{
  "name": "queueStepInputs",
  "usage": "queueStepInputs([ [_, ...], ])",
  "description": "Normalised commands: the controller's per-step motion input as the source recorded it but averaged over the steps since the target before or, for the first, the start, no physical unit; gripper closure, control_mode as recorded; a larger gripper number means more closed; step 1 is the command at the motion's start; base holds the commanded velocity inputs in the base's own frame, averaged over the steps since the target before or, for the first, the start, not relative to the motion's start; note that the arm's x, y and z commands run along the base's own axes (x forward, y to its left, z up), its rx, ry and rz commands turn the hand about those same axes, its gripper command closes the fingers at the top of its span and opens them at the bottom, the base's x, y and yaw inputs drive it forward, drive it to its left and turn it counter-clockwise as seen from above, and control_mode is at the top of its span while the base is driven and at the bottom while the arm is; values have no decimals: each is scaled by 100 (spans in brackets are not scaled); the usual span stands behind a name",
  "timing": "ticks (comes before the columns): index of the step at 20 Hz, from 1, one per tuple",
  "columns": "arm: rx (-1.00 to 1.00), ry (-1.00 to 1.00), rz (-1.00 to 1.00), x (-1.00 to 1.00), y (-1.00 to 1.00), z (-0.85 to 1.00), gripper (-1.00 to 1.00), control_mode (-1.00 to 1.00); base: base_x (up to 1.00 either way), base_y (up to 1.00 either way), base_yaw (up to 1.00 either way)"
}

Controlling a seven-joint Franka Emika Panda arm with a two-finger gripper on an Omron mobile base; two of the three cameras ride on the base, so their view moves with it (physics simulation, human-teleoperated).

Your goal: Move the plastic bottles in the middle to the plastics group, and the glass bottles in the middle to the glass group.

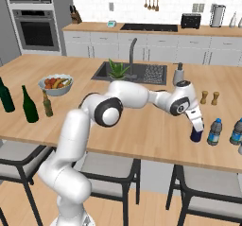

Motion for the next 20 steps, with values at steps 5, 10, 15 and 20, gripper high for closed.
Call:
queueStepInputs([
  [5, 0, 0, 0, 0, 0, 0, -100, -100, 0, 0, 0],
  [10, 0, 0, 0, 0, 0, 0, -100, -100, 0, 0, 0],
  [15, 0, 0, 0, -1, 0, 24, -100, -100, 0, 0, 0],
  [20, 0, 0, 0, -16, 0, 79, -100, -100, 0, 0, 0],
])
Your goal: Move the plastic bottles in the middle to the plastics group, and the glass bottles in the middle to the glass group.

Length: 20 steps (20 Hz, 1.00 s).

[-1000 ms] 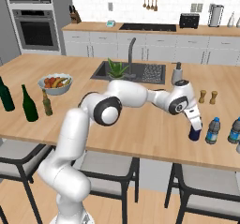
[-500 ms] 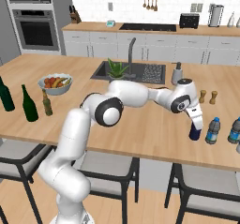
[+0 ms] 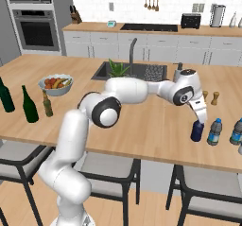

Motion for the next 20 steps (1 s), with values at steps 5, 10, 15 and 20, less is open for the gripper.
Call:
queueStepInputs([
  [5, -6, 0, 6, -53, 35, 72, -100, -100, 0, 0, 0],
  [10, -15, -10, 16, -48, 75, 21, -100, -100, 0, 0, 0],
  [15, -16, -11, 25, -30, 96, 2, -100, -100, 0, 0, 0],
  [20, -5, -3, 28, -58, 59, 0, -100, -100, 0, 0, 0],
])
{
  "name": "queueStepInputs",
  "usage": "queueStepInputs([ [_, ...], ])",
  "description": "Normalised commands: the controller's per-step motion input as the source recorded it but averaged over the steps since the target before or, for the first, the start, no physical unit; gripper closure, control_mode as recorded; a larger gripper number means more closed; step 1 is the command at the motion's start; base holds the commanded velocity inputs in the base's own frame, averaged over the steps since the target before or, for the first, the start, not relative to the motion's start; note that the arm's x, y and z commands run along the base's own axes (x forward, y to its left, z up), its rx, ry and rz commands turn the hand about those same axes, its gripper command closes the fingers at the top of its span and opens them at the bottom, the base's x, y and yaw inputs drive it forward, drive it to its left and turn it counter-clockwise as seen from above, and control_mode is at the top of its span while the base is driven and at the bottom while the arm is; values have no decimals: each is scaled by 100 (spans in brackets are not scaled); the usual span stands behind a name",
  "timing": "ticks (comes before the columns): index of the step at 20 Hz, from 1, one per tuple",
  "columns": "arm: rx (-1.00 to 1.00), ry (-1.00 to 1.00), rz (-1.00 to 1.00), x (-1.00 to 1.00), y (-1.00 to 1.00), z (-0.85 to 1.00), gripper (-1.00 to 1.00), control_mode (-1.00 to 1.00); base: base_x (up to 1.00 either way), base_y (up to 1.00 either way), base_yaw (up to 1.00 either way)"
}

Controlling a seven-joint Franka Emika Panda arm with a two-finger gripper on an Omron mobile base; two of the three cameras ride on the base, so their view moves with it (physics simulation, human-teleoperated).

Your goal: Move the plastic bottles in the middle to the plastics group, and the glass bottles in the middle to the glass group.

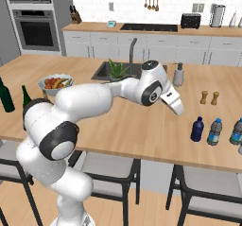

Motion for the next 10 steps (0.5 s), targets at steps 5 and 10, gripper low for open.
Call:
queueStepInputs([
  [5, 0, -1, 24, -60, 48, 0, -100, -100, 0, 0, 0],
  [10, 0, -1, 17, -46, 34, 0, -100, -100, 0, 0, 0],
])
